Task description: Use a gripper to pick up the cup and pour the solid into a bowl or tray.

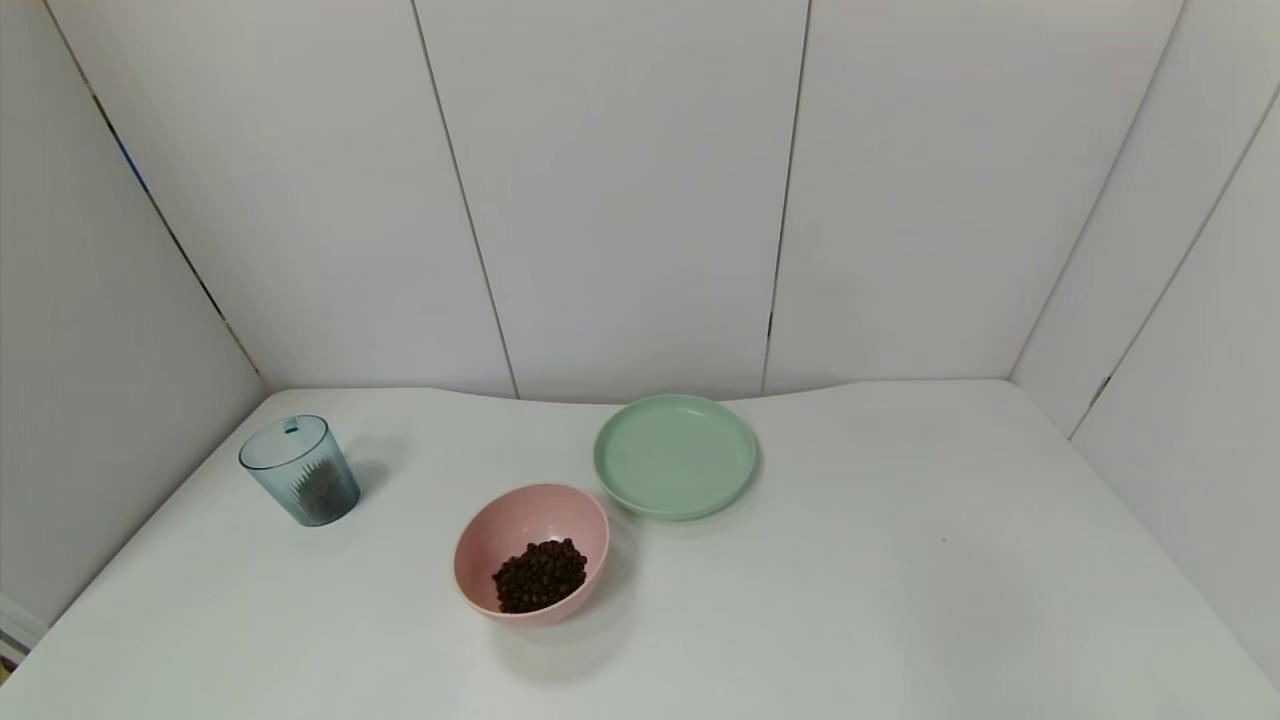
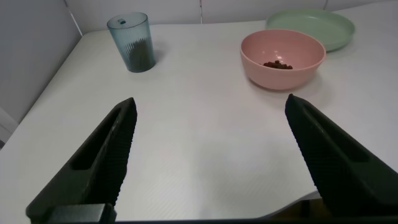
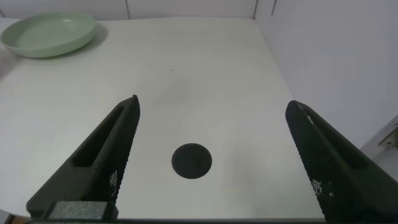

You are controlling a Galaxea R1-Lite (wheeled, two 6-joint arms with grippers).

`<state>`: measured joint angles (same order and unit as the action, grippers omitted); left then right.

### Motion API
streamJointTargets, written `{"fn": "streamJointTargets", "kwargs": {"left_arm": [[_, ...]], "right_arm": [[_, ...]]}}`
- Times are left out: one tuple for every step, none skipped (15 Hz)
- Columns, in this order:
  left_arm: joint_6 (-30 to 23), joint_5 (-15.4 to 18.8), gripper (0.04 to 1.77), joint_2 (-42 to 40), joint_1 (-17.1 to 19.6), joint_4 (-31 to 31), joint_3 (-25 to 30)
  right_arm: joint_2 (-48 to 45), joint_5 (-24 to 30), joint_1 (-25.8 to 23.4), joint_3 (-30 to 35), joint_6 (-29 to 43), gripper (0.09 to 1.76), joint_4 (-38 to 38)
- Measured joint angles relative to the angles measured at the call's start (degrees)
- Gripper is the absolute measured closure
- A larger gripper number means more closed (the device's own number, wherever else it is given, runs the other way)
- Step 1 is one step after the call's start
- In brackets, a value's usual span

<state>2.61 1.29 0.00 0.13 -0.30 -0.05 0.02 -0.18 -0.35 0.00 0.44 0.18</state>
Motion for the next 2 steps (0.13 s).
{"fn": "streamJointTargets", "kwargs": {"left_arm": [[-0.02,0.00,0.09,0.00,0.00,0.06,0.00],[-0.07,0.02,0.09,0.00,0.00,0.23,0.00]], "right_arm": [[0.00,0.00,0.00,0.00,-0.02,0.14,0.00],[0.00,0.00,0.00,0.00,0.02,0.14,0.00]]}}
